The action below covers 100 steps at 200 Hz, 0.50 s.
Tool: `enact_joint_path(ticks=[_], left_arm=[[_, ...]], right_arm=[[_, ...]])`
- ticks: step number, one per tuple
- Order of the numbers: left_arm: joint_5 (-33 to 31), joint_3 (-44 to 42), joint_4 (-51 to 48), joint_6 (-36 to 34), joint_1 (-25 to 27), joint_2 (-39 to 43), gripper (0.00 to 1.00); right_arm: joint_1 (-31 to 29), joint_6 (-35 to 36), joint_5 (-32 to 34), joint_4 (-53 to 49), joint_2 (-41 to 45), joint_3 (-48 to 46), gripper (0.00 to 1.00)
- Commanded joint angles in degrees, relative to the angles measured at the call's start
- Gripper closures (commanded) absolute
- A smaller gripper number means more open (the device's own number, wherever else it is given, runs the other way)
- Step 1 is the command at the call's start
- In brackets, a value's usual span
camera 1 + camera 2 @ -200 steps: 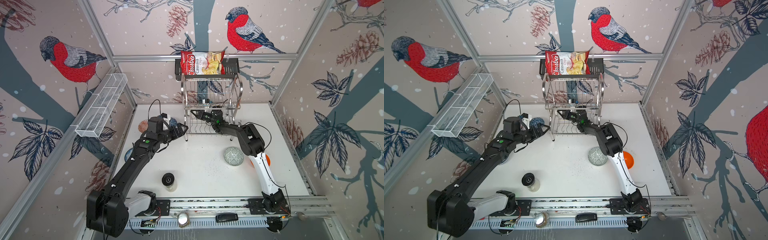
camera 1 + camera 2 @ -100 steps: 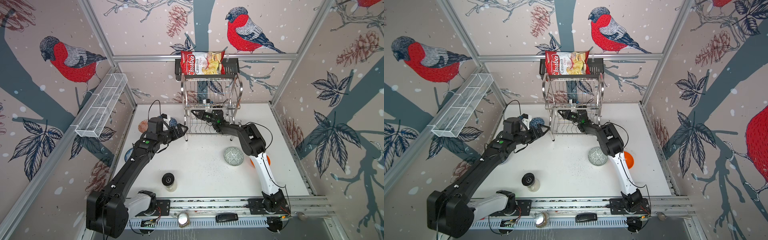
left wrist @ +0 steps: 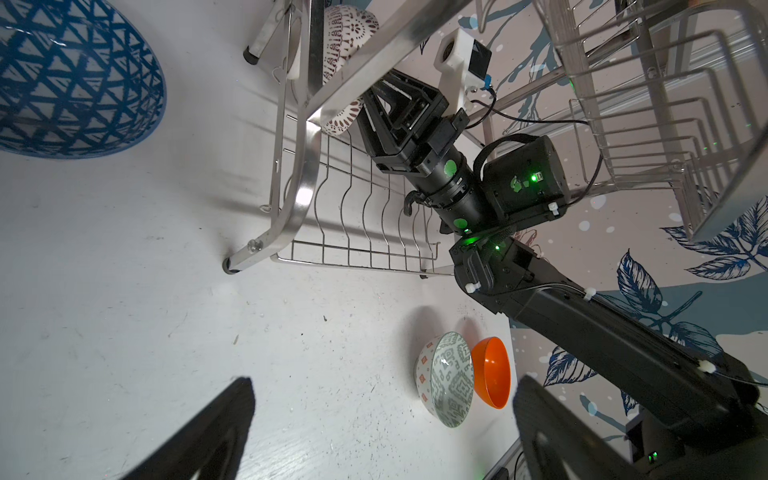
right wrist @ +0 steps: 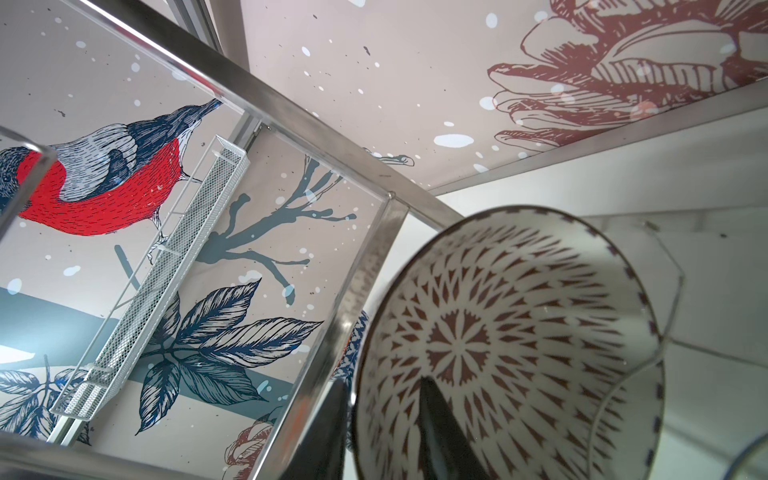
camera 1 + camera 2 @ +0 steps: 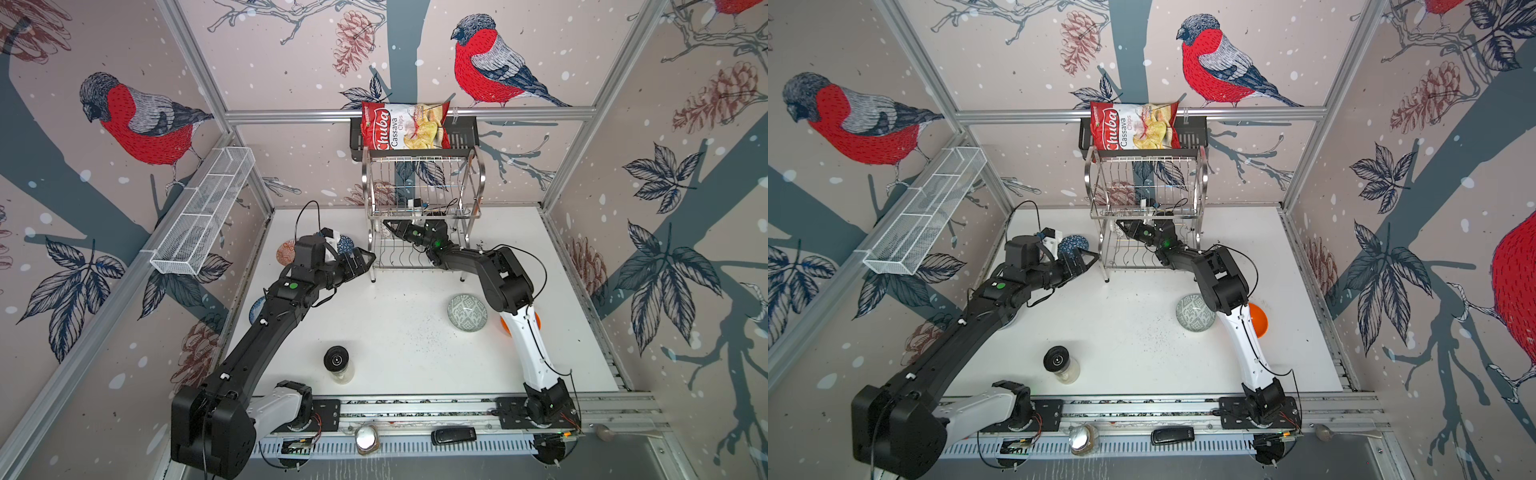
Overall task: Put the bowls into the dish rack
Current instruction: 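Lower the bowl upright between the rack wires and open the right gripper, then draw the right gripper back out of the dish rack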
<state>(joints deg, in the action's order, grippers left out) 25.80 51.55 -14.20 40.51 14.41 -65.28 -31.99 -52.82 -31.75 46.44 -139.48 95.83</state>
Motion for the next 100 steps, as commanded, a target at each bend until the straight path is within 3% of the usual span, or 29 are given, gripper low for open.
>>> enact_joint_path(ticks=[1, 100], left_arm=[[-0.2, -0.3, 0.5, 0.0, 0.0, 0.5, 0.03], [-0.1, -2.0, 0.5, 0.4, 0.0, 3.1, 0.03]], right_arm=[[-0.2, -2.0, 1.9, 4.7, 1.8, -1.6, 0.69], [-0.7, -5.0, 6.3, 10.9, 7.8, -12.1, 0.64]])
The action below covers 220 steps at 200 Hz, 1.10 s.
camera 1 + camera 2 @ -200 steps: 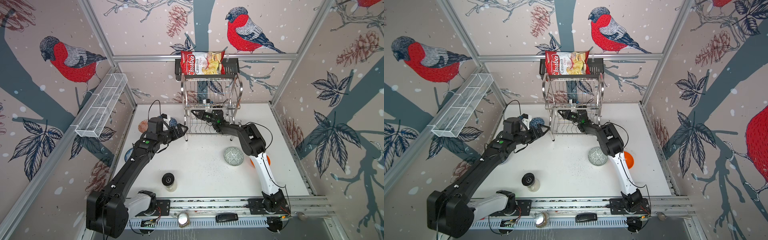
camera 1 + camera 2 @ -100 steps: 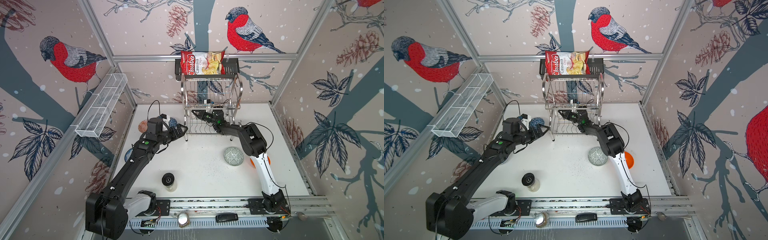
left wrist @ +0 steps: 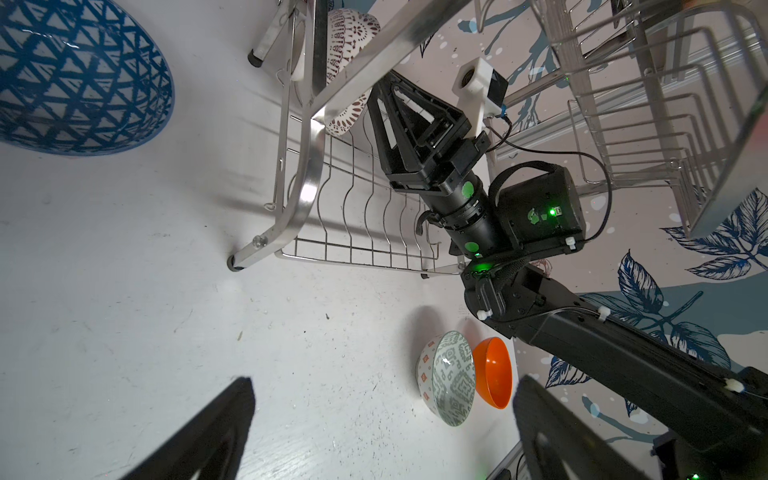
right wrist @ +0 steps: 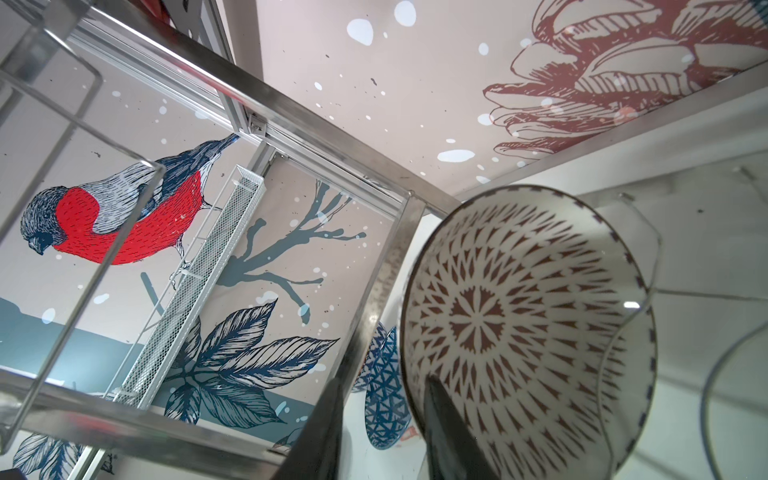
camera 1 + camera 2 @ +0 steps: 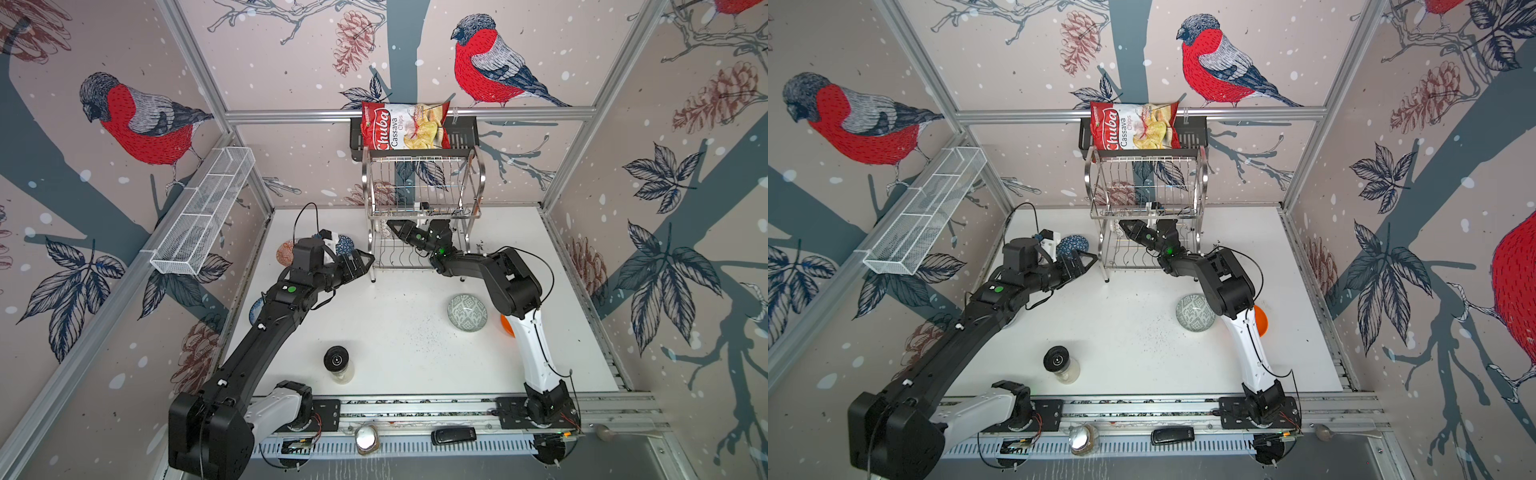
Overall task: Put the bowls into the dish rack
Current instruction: 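Draw the right gripper back out of the dish rack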
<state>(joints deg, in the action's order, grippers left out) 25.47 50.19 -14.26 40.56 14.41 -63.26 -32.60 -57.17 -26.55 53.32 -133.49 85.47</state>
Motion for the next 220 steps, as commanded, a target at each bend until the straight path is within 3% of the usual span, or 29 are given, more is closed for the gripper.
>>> enact_joint_path(ticks=[1, 94, 220], left_arm=[[0.1, -0.7, 0.5, 0.4, 0.0, 1.1, 0.03], [1.6, -4.0, 4.2, 2.7, 0.0, 2.4, 0.03], [-1.6, -7.5, 4.9, 3.9, 0.0, 7.9, 0.03]], right_arm=[[-0.1, -0.6, 1.1, 4.1, 1.9, -1.9, 0.63], [-2.2, -5.8, 6.5, 12.2, 8.4, -14.0, 0.53], [-5.0, -4.0, 8.0, 11.6, 19.3, -28.6, 0.41]])
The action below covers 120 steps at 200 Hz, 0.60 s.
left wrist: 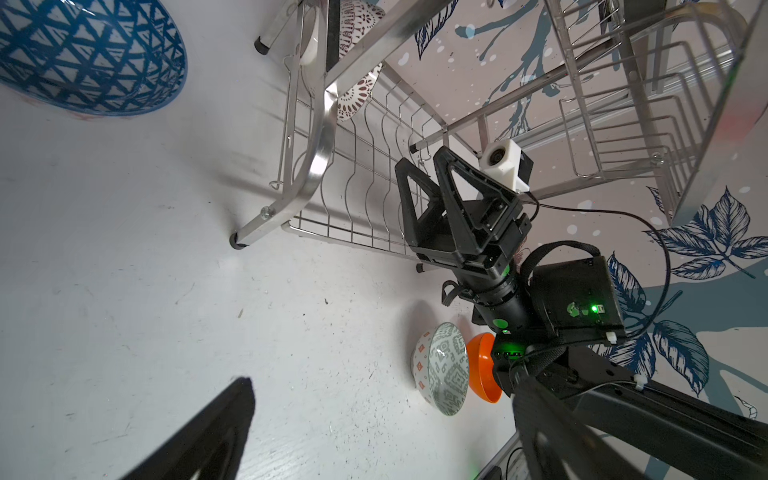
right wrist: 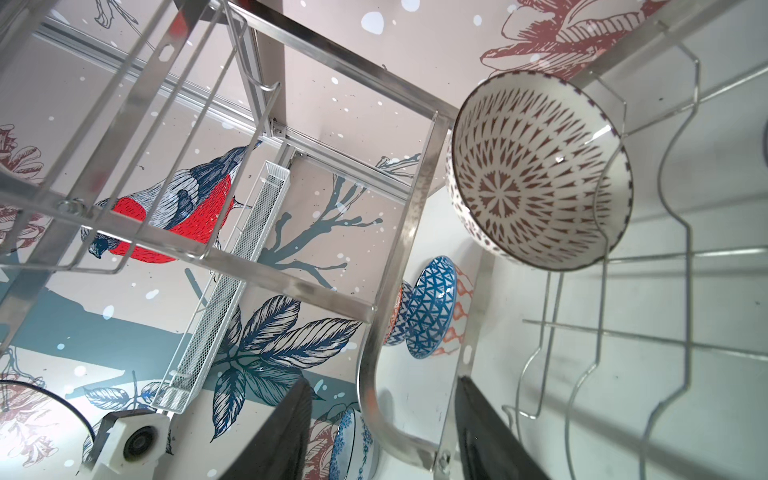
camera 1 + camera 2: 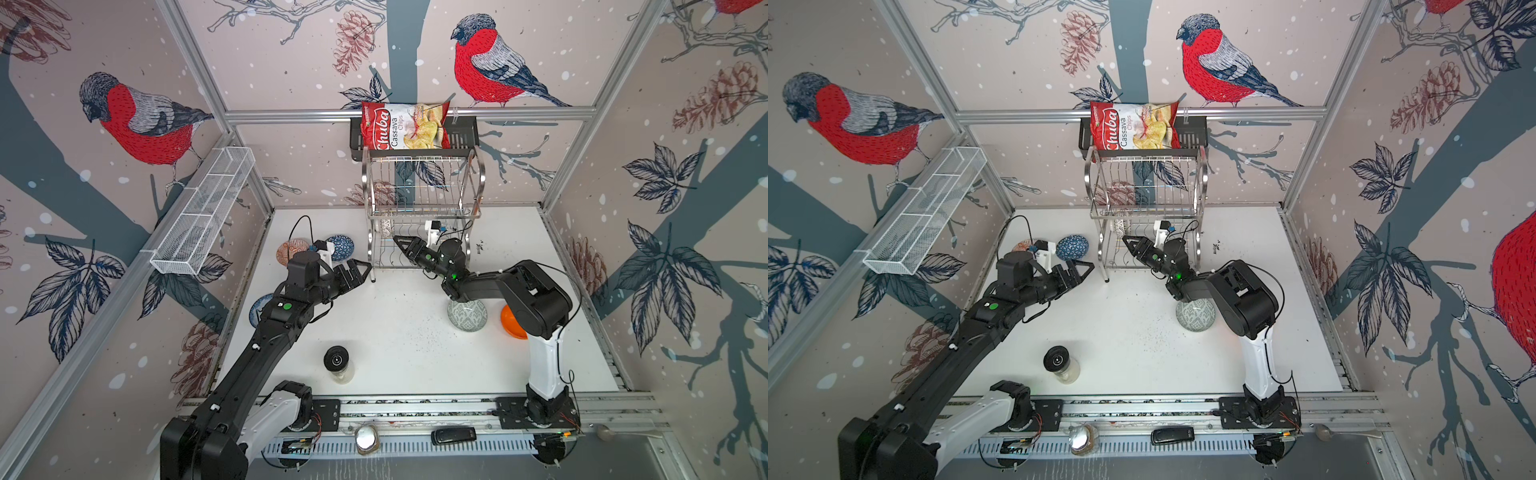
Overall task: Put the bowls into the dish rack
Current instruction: 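Draw the right gripper back out of the dish rack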
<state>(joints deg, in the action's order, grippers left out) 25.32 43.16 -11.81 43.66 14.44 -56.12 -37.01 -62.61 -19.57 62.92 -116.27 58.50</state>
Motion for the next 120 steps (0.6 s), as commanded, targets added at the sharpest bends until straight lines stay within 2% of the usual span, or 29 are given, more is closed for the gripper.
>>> enact_joint_path(ticks=[1, 65, 120], left_arm=[[-1.5, -0.5, 2.4, 0.8, 0.0, 0.9, 0.03], [-2.4, -3.3, 4.0, 1.8, 0.0, 2.6, 0.03], [-2.5, -5.4, 6.5, 1.9, 0.0, 1.3, 0.03]], right_arm=[[-0.6, 1.5, 1.0, 2.0, 2.1, -1.7, 0.41], [-0.9, 5.1, 2.3, -0.6, 11.8, -10.3, 0.29], [-1.1, 11.2, 2.7, -12.8, 20.7, -13.7, 0.11]])
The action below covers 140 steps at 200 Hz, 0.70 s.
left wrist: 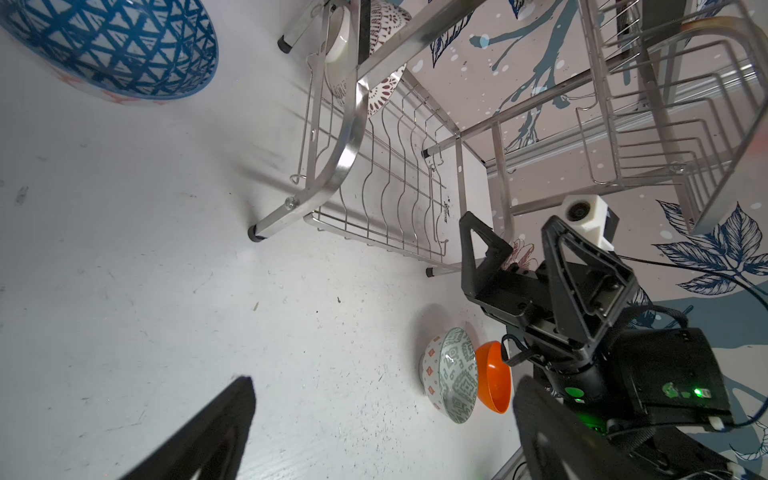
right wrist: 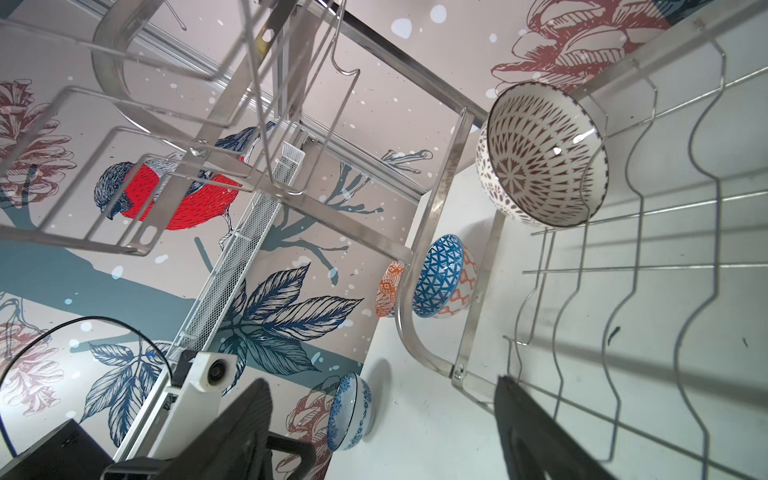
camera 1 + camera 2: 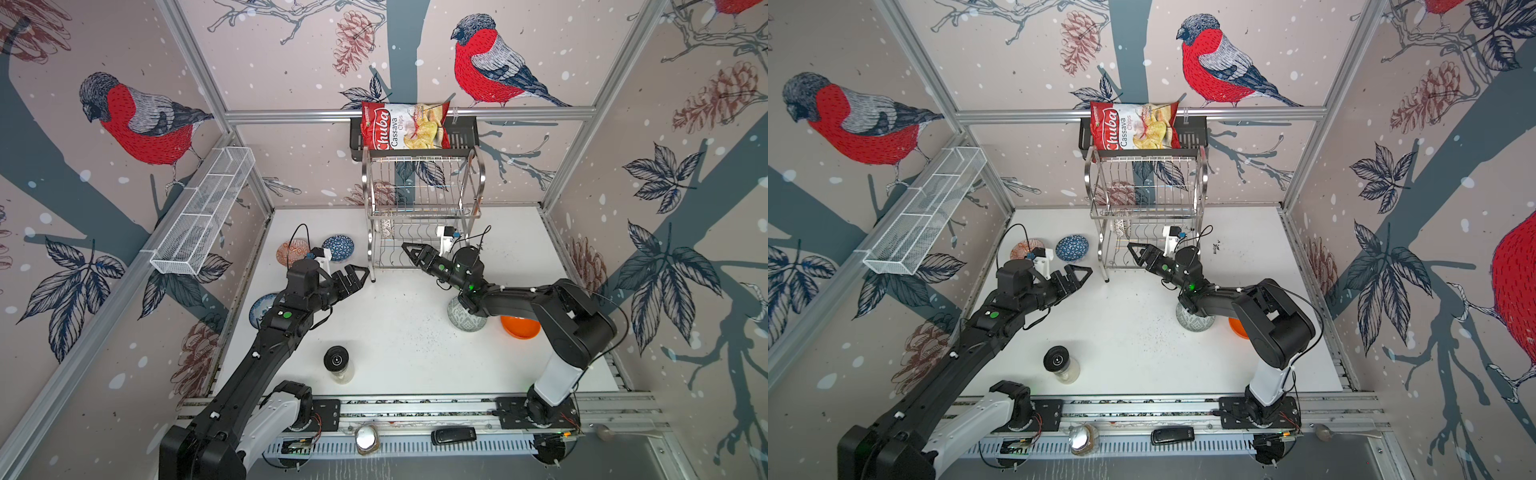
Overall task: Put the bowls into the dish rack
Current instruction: 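Draw the right gripper back out of the dish rack, then move the right gripper down over the green-patterned white bowl's rim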
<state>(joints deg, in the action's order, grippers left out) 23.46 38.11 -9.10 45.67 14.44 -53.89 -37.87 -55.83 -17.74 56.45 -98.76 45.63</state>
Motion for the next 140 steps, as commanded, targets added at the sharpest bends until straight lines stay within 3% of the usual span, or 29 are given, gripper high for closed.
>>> enact_joint_path(ticks=[1, 31, 65, 140], left_arm=[[-0.6, -0.4, 3.8, -0.1, 0.1, -1.0, 0.03], [-0.3, -0.3, 5.1, 0.0, 0.4, -2.5, 0.03], [-1.3, -0.3, 6.0, 0.1, 2.7, -3.8, 0.03], [-5.1, 2.3, 6.9, -1.0, 12.6, -8.2, 0.03]], right_arm=[[-0.3, 4.6, 1.0, -6.6, 3.3, -0.9, 0.11], [-1.1, 10.3, 4.9, -16.4, 9.9, -2.0, 0.00], [-1.8, 16.0, 12.4, -35.3, 15.7, 0.4, 0.01], [-1.4, 14.9, 29.4, -64.1, 26.7, -1.2, 0.00]])
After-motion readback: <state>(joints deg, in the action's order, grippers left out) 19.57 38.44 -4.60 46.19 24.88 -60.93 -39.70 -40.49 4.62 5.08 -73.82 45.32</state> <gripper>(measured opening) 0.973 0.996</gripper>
